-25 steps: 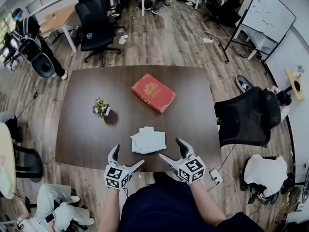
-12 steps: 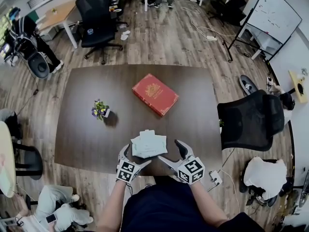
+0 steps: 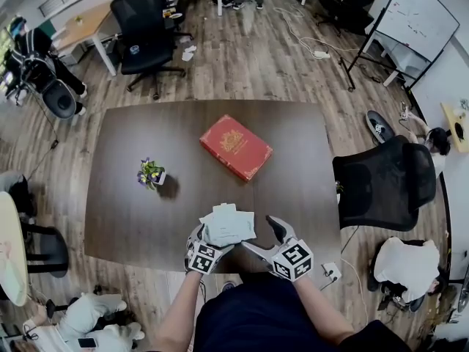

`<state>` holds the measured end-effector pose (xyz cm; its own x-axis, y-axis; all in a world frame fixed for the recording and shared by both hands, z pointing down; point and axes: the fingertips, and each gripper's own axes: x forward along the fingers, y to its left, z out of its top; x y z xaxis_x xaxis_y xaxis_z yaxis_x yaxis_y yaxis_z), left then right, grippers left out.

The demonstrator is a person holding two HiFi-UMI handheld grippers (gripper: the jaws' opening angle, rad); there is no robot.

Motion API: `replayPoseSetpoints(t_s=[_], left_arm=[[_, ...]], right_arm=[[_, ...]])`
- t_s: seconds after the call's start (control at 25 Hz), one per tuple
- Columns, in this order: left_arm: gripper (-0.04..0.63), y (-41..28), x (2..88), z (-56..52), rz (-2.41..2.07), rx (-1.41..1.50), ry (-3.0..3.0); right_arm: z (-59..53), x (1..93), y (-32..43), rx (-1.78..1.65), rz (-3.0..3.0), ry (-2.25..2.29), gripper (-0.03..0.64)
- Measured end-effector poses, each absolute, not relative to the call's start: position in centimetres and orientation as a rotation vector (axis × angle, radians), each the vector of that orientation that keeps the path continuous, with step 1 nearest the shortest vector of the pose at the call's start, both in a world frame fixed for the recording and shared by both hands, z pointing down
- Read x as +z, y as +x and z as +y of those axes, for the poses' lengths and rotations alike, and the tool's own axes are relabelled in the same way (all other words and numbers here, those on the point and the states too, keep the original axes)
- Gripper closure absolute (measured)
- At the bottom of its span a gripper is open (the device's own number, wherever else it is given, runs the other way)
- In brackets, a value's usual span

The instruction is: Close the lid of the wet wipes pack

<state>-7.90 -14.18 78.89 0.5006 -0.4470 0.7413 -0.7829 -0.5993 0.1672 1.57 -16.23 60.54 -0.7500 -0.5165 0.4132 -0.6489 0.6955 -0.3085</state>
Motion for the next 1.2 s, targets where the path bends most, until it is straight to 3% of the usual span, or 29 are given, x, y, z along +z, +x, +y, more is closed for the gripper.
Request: replayPoseSetpoints(t_s=[0.68, 1.2], left_arm=[[0.043, -7.9, 82.6, -15.0, -1.016, 0.965, 2.187], [0.043, -8.1, 83.2, -14.6, -0.997, 0.984, 2.146]], right_arm=[[-19.4, 64.1, -1.1, 0.657, -2.602, 0.682, 0.167], [-22.3, 73.7, -6.6, 0.769, -2.462, 0.324, 0.178]])
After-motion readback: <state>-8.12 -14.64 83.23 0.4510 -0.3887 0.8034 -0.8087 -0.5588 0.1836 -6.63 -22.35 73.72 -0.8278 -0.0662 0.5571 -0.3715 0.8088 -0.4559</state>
